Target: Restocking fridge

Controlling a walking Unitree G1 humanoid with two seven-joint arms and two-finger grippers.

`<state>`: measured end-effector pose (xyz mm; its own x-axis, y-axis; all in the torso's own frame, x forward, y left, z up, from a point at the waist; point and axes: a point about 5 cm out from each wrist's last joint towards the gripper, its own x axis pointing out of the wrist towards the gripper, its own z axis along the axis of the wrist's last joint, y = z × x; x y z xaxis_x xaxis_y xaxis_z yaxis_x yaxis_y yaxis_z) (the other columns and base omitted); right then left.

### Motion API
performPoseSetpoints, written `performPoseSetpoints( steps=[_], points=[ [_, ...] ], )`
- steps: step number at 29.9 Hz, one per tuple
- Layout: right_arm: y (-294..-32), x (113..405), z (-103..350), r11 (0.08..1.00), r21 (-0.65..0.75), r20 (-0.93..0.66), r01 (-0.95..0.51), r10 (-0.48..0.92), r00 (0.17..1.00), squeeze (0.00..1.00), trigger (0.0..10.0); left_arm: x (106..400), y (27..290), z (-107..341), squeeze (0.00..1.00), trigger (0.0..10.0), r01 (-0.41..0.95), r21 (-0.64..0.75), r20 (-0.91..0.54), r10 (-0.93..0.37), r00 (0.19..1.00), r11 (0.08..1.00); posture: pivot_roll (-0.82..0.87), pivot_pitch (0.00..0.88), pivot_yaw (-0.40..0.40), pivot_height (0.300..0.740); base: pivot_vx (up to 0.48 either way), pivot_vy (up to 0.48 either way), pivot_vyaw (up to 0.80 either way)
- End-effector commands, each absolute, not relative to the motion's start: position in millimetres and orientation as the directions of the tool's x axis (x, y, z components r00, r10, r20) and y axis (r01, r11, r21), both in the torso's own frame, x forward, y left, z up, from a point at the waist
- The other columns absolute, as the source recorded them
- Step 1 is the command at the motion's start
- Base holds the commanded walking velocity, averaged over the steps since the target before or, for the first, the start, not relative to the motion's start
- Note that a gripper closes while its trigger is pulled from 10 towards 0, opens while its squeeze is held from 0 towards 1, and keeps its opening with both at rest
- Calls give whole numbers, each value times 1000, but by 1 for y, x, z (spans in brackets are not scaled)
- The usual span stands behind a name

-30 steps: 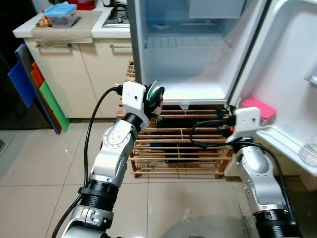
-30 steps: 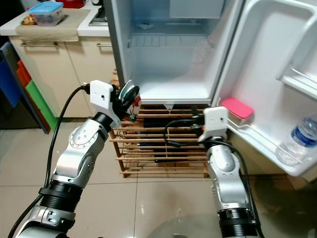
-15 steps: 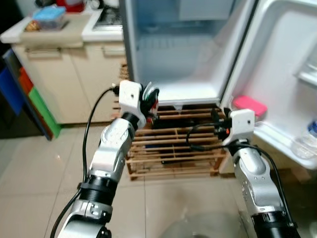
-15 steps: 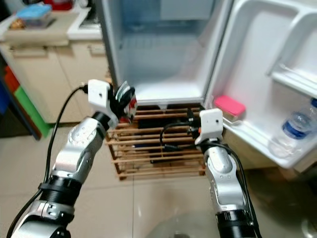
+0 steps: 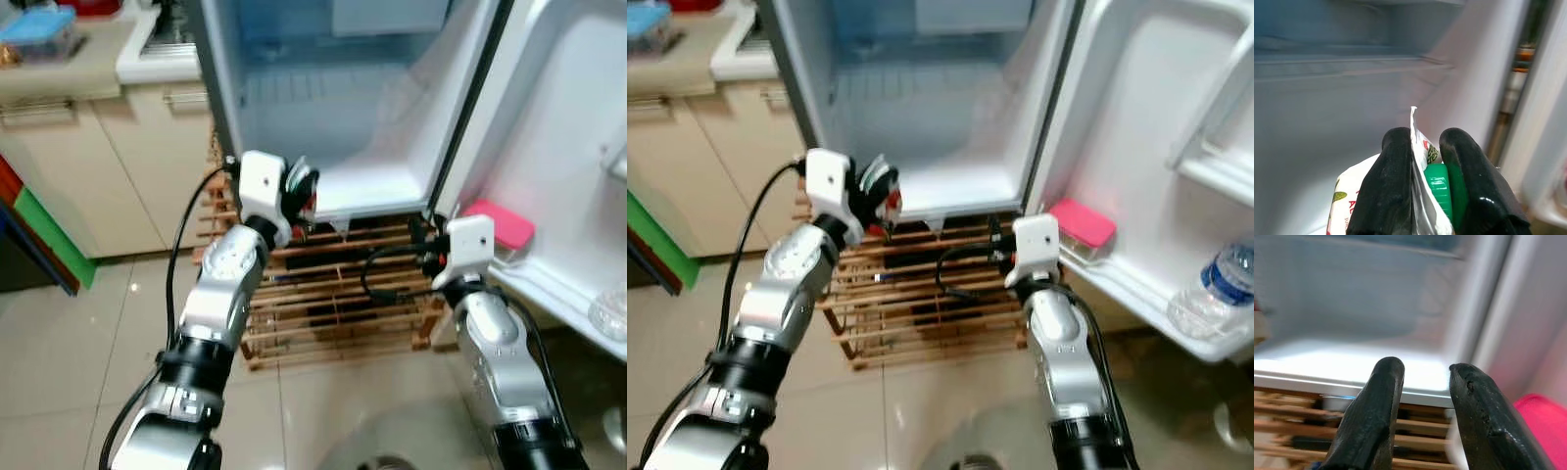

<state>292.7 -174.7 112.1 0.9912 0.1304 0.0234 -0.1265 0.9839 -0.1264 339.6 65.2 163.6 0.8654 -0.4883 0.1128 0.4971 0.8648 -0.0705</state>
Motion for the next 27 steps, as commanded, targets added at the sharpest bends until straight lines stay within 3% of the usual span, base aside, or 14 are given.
performPoseSetpoints(
  steps=[1,7,14,21,27],
  points=[
    [-168,294,119,982,-116,52,-147,154,987,0,10000,343,72,169,0,10000,490,-46,124,-482,867,870,-170,3,25,720,465,0,0],
    [-168,294,118,982,-115,46,-152,159,986,0,10000,347,71,170,0,10000,480,2,123,-477,870,877,-174,5,29,720,455,0,0],
    [-166,290,117,981,-109,44,-162,168,985,0,10000,356,72,171,0,10000,454,18,109,-453,885,891,-179,17,27,720,0,0,0],
    [-163,277,118,974,-125,41,-191,197,980,0,10000,373,57,171,0,10000,443,-34,103,-438,893,896,-215,64,39,720,0,0,0],
    [-161,248,121,962,-155,16,-223,228,974,0,10000,374,37,158,0,10000,424,-33,78,-421,904,905,-298,144,36,720,0,0,0]
  ],
)
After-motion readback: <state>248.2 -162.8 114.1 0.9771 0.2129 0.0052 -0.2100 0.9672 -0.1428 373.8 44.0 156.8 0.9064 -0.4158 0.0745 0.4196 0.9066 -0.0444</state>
